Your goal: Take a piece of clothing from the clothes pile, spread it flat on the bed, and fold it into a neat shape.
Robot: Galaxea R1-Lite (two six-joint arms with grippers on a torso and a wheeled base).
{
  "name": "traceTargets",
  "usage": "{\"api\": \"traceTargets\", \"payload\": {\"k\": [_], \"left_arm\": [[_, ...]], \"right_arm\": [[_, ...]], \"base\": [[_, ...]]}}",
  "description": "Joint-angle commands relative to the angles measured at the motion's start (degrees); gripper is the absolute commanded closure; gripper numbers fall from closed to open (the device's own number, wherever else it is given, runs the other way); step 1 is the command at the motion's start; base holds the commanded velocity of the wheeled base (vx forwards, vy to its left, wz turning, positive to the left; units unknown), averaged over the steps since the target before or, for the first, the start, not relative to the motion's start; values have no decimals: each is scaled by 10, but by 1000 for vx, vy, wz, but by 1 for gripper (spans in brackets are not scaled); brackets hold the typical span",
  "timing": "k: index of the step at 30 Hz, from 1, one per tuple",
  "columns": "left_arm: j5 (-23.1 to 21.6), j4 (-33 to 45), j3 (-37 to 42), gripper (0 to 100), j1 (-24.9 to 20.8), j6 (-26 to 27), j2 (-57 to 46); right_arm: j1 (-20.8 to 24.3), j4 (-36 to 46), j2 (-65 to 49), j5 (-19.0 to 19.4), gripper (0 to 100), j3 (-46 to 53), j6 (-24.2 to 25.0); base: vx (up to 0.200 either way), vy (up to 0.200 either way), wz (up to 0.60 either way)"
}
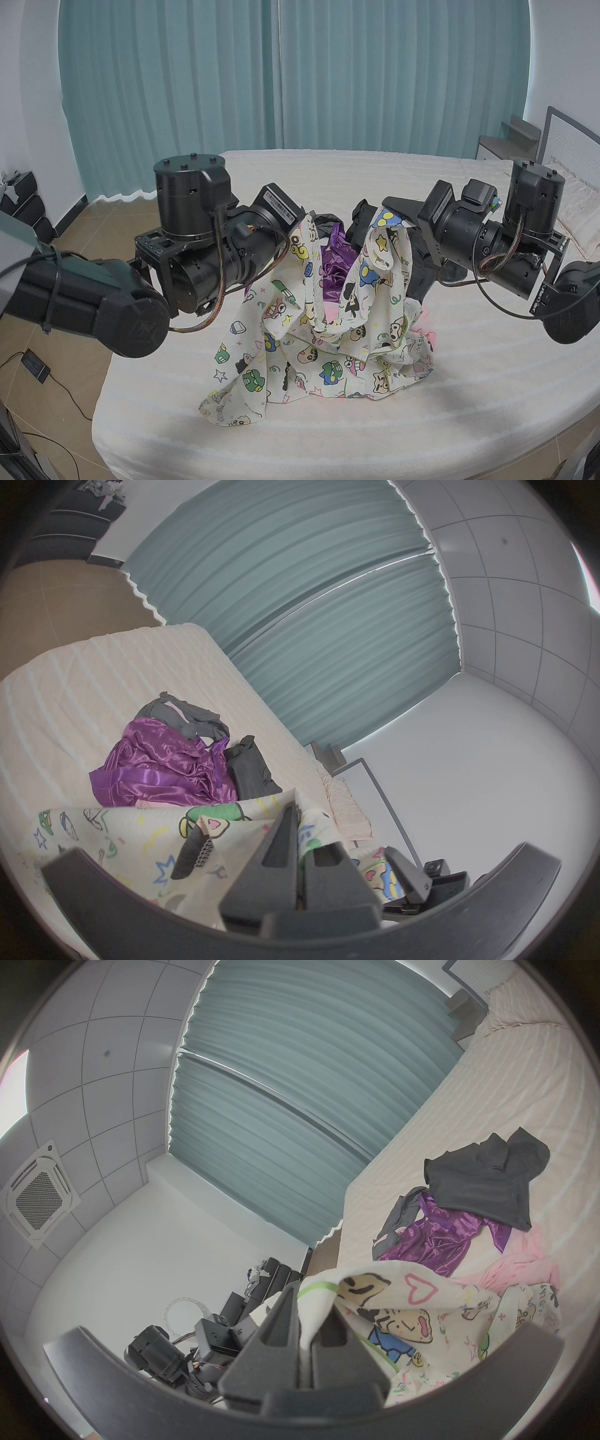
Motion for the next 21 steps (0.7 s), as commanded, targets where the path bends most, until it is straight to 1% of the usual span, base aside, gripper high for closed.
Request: {"api": "traceTargets", "payload": {"k": [1,3,4,6,8,12,15,18,21], "left_arm": [[1,-1,17,100,-6,-8,-2],[-3,-1,53,100,-10,-36,-38],[-10,-3,73,100,-13,-46,-53],[-27,-3,94,100,-13,-49,-69],[-37,-2,105,100,-12,-50,-73],[-39,-6,136,100,-13,-50,-74],[-41,-7,140,100,-14,-50,-72],[-41,-7,140,100,-22,-50,-69],[-41,-8,138,100,-43,-48,-65]], "right_arm": [[9,-8,-26,0,100,24,2],[7,-4,-63,11,100,74,5],[7,-4,-81,26,100,104,5],[6,-8,-99,55,100,149,3],[5,-9,-101,63,100,169,3],[-1,-11,-90,59,100,183,4],[0,-21,-85,59,100,186,4],[1,-31,-80,64,100,197,4],[2,-62,-55,63,100,203,4]], "base": [[0,0,0],[0,0,0],[0,0,0],[0,0,0],[0,0,0],[0,0,0],[0,0,0],[0,0,0],[0,0,0]]}}
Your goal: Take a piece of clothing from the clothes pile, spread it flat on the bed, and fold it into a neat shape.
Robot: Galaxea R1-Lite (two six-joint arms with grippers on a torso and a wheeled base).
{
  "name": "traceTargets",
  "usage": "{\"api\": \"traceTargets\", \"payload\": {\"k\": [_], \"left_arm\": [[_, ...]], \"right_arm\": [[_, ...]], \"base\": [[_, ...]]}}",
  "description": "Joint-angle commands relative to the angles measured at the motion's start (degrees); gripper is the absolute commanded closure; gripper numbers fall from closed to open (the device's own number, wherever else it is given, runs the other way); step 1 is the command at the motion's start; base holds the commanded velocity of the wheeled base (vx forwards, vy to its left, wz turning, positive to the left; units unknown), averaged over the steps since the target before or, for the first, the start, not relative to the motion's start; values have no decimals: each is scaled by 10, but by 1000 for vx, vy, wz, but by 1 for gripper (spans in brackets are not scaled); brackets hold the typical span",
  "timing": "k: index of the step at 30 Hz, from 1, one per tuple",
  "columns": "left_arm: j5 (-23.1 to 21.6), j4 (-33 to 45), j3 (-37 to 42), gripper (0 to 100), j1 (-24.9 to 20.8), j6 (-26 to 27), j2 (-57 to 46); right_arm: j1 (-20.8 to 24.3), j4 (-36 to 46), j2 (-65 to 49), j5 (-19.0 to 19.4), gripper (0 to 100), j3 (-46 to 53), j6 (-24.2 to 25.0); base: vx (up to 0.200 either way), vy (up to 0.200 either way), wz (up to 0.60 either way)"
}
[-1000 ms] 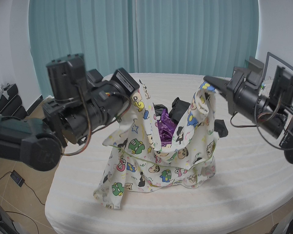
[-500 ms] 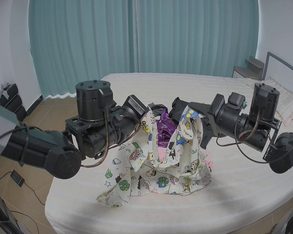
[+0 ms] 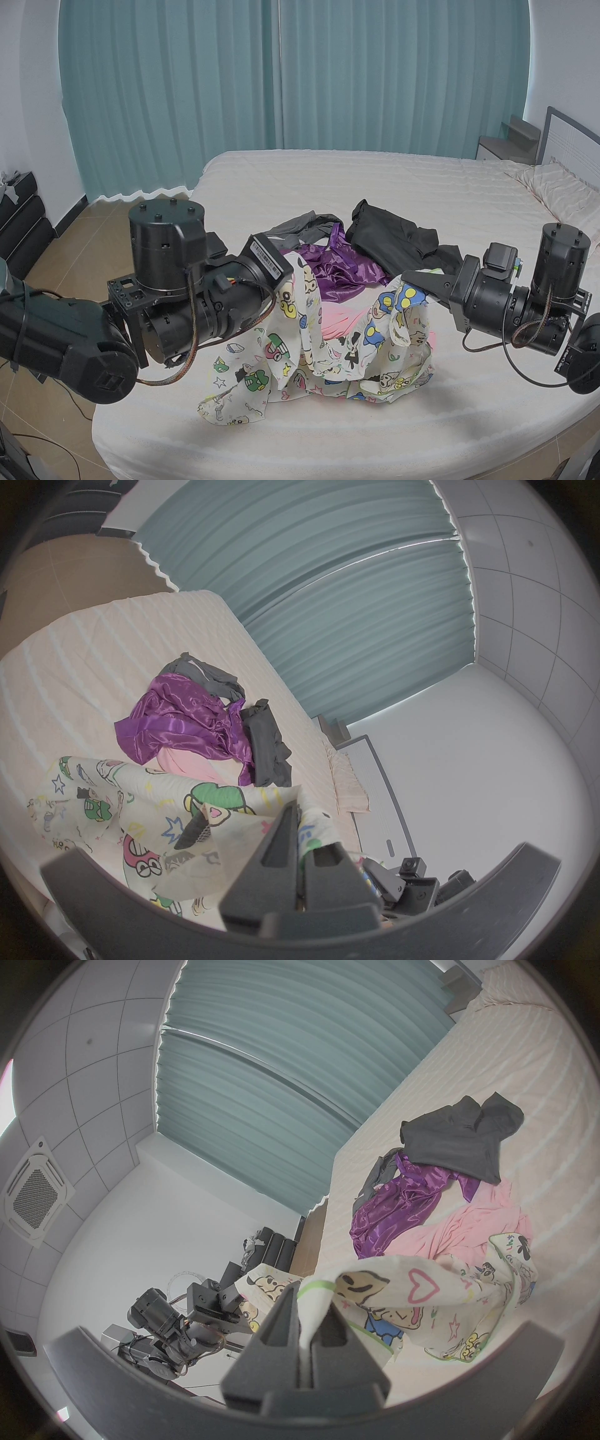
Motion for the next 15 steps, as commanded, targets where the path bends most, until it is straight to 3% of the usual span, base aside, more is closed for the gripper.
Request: {"api": "traceTargets", "payload": {"k": [1,4,7,11,15], "left_arm": [[0,0,1,100,-21,2,2],[2,-2,1,100,-26,2,14],[2,-4,4,100,-26,2,19],[3,-33,27,100,-20,2,32],[5,-59,43,100,-17,2,43]], "right_arm": [[3,-37,26,0,100,16,0],[14,-77,37,-4,100,33,-1],[22,-108,44,-6,100,47,-2],[34,-171,40,-7,100,80,-3],[28,-179,43,-7,100,95,0]], "base": [[0,0,0],[0,0,0],[-200,0,0],[0,0,0],[0,0,0]]}}
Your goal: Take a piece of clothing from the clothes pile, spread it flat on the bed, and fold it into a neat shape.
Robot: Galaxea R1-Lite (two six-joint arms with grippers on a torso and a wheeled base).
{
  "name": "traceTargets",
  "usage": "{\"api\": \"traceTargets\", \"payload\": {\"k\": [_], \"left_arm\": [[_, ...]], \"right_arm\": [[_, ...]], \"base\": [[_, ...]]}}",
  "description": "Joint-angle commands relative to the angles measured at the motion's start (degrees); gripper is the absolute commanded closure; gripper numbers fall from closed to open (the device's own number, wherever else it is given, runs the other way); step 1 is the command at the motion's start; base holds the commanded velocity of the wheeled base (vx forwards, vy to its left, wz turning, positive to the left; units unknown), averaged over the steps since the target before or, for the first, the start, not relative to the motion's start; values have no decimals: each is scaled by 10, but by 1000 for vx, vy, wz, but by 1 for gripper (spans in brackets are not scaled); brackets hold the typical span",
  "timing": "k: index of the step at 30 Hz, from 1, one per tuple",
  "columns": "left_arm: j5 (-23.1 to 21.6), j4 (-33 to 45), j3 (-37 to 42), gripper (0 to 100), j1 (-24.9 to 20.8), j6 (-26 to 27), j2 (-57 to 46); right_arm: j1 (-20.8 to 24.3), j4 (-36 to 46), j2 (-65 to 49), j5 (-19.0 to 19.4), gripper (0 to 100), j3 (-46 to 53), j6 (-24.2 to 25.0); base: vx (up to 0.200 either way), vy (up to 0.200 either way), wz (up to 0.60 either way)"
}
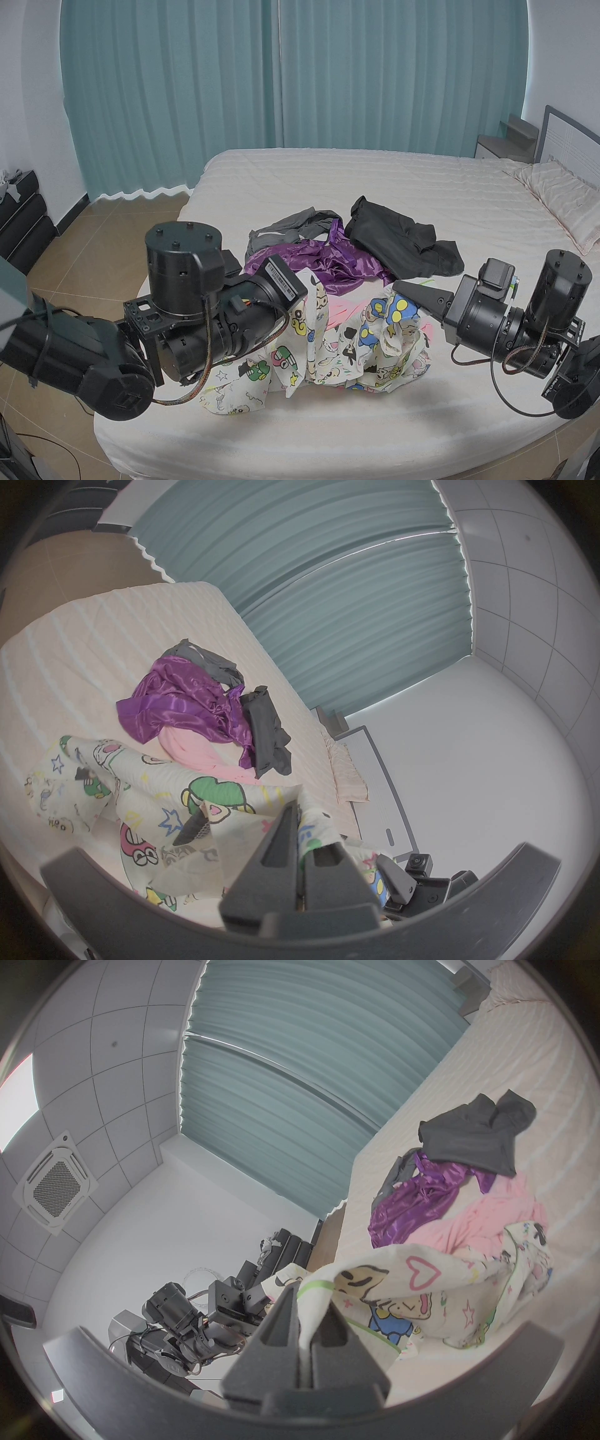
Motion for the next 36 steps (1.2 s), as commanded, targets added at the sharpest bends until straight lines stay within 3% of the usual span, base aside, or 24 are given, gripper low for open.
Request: {"api": "traceTargets", "payload": {"k": [1,10,36], "left_arm": [[5,-23,16,100,6,1,20],[0,-29,15,100,20,-25,21],[5,-81,19,100,16,-32,21]], "right_arm": [[-3,-4,14,0,100,25,1],[-5,-4,24,-9,100,24,1],[-18,-6,36,-47,100,10,0]], "base": [[0,0,0],[0,0,0],[0,-200,0]]}}
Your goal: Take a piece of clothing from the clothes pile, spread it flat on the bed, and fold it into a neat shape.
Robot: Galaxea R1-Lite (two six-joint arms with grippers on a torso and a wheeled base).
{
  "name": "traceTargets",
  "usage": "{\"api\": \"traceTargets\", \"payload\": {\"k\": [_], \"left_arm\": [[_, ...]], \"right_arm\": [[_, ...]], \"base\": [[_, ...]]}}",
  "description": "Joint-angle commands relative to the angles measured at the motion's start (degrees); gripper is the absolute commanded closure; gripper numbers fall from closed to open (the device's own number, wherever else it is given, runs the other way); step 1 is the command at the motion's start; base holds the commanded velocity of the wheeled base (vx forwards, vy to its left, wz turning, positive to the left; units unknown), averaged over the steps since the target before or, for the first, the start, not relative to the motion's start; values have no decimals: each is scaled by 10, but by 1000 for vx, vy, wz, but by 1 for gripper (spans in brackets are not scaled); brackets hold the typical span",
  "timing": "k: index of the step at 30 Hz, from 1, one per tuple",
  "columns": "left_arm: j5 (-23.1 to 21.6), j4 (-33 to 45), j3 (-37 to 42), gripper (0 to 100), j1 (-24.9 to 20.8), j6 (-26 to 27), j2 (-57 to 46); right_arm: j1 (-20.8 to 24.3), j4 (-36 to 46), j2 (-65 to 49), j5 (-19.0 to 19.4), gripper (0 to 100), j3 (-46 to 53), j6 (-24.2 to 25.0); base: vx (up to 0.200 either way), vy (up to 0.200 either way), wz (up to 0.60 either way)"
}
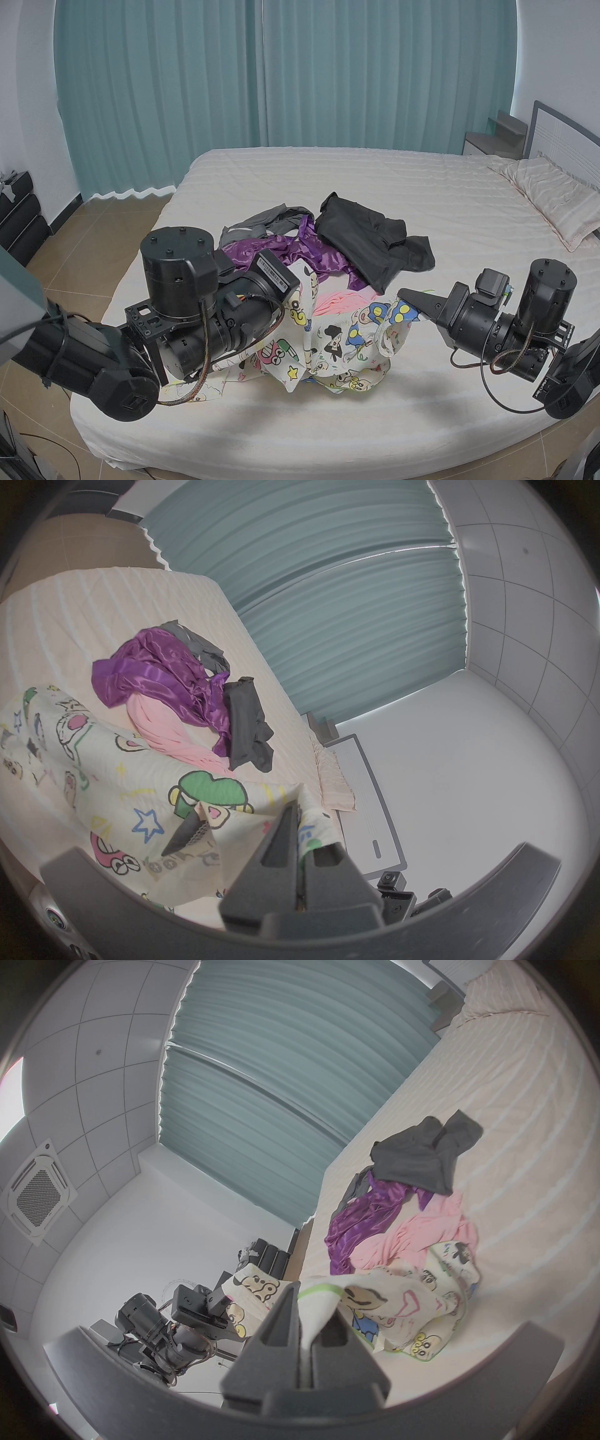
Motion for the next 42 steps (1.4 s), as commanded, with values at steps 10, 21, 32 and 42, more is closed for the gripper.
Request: {"api": "traceTargets", "payload": {"k": [10,21,32,42], "left_arm": [[0,-7,0,100,2,1,1],[1,-7,0,100,1,1,1],[2,-8,-5,100,2,2,0],[3,-8,-4,100,4,2,0]], "right_arm": [[-2,0,1,-7,100,-2,0],[-8,0,3,-7,100,-2,-2],[-8,-49,27,-18,100,-1,-4],[-8,-49,22,-21,100,-1,-4]], "base": [[0,-200,0],[0,-200,0],[0,-200,0],[0,-200,0]]}}
